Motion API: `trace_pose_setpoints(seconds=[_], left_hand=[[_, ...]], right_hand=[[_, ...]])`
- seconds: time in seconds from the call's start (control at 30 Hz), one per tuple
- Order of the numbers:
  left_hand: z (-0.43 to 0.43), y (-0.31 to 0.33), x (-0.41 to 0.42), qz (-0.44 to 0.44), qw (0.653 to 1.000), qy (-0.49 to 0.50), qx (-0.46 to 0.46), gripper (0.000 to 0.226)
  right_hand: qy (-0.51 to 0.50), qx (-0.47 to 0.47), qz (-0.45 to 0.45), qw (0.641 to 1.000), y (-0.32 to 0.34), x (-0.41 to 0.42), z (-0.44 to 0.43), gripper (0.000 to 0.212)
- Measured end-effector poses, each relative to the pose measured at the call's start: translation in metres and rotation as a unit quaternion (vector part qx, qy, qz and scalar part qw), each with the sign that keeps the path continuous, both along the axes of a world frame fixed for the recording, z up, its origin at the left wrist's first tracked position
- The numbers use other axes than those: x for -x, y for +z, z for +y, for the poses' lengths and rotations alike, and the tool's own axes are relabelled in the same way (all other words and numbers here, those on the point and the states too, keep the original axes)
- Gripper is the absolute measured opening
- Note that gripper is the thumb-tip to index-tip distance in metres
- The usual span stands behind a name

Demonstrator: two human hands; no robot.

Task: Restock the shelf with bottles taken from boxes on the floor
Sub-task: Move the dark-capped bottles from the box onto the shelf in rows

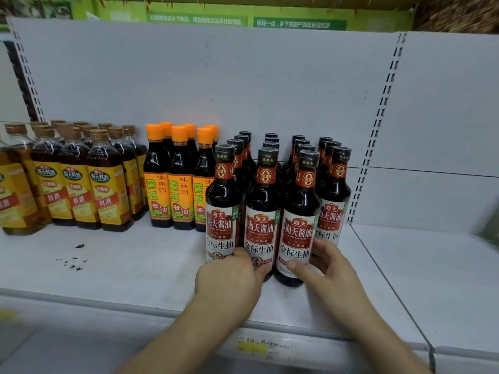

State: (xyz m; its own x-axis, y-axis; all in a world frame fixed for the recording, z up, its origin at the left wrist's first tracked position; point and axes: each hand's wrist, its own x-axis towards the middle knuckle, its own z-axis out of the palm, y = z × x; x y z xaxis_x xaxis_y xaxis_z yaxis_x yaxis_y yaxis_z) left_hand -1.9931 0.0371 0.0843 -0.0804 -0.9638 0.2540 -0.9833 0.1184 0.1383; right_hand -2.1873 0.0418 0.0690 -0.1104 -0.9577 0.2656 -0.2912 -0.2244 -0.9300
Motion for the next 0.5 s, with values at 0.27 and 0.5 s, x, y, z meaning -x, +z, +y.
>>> trace_pose_setpoints(seconds=[0.27,0.5], left_hand=[[0.0015,-0.0021,0.002,0.02,1.0,0.008,0.01,0.053],[0.006,-0.0005,0.0009,0.033,0.999,0.01,0.023,0.054]], right_hand=[[-0.021,0.003,0.026,0.999,0.002,-0.0041,0.0009,0.055],[-0.026,-0.006,0.026,0.999,0.0023,-0.0058,0.0032,0.056]])
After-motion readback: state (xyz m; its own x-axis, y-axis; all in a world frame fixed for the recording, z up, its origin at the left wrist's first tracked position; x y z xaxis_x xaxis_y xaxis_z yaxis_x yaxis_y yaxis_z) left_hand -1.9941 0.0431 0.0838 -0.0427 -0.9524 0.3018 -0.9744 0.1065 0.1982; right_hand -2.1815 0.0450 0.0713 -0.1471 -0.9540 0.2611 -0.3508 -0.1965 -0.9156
